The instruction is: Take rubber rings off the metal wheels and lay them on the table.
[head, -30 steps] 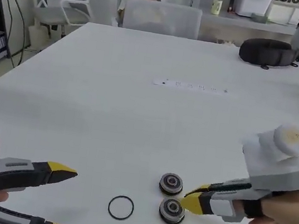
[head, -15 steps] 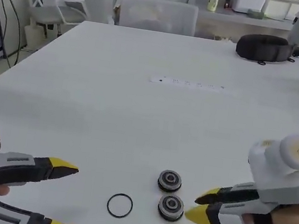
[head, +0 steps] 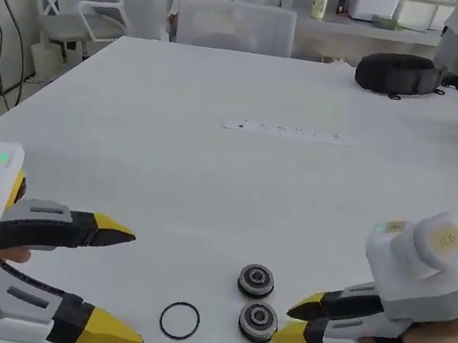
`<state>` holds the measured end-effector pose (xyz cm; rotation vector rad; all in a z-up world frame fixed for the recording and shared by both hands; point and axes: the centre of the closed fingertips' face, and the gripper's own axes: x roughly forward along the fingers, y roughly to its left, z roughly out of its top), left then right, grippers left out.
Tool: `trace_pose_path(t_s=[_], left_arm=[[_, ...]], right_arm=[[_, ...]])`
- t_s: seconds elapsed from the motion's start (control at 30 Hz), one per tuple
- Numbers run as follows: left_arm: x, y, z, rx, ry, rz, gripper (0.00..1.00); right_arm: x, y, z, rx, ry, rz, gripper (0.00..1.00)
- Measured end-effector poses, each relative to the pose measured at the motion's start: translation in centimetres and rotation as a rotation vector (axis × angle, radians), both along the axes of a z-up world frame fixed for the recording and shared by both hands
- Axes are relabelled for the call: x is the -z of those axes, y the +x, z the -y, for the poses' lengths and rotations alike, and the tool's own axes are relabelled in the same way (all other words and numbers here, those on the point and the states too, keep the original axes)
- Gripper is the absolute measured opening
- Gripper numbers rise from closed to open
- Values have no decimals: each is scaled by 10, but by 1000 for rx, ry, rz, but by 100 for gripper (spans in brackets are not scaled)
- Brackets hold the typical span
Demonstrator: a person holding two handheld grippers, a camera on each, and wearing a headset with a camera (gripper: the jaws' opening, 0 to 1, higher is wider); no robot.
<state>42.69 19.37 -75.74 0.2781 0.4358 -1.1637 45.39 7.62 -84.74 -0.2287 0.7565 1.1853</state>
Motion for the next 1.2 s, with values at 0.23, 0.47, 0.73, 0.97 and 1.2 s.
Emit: trace_pose_path(t_s=[0.23,0.47,0.73,0.97,1.2], left_arm=[[-16,1,28,80,4,25,70],[-21,14,47,124,43,80,64],[-21,31,79,140,0,111,54],[5,35,101,174,9,93,41],[39,30,110,196,61,88,28]], right_arm=[[1,-1,-5,-30,-26,11,24],[6,-3,-7,-62,-68,27,24],[9,-1,-7,-63,-84,24,23],[10,0,-7,-42,-72,26,22],[11,0,-9,-30,-59,31,22]])
